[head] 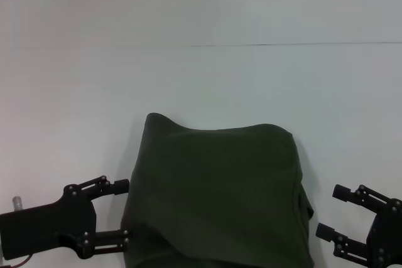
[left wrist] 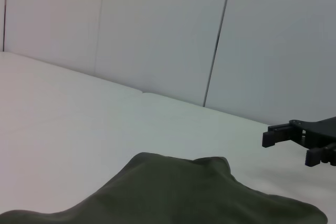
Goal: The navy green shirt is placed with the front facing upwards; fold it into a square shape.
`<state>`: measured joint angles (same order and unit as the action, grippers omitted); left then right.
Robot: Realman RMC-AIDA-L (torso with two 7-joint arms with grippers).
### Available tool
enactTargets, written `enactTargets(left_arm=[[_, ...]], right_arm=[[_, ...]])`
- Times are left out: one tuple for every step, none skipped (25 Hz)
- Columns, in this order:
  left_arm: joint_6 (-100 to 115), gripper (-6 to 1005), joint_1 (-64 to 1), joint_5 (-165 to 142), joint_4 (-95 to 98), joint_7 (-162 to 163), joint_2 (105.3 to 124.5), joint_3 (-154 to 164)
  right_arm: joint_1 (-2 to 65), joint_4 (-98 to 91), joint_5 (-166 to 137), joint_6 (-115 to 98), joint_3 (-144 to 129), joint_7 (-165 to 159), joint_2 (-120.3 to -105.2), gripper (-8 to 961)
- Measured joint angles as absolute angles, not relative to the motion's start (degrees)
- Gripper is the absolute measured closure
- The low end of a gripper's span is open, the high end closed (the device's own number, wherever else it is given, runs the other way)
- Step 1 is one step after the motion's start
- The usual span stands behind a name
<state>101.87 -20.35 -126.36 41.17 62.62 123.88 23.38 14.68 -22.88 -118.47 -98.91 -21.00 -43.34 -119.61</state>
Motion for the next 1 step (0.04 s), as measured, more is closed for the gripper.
enactTargets(left_arm=[[101.9,123,-20.3,-126.4,41.2,62.6,123.87,23.4]], right_arm=[[14.7,-22.9,-118.5,-98.9,-21.0,-43.3,-119.61,144]])
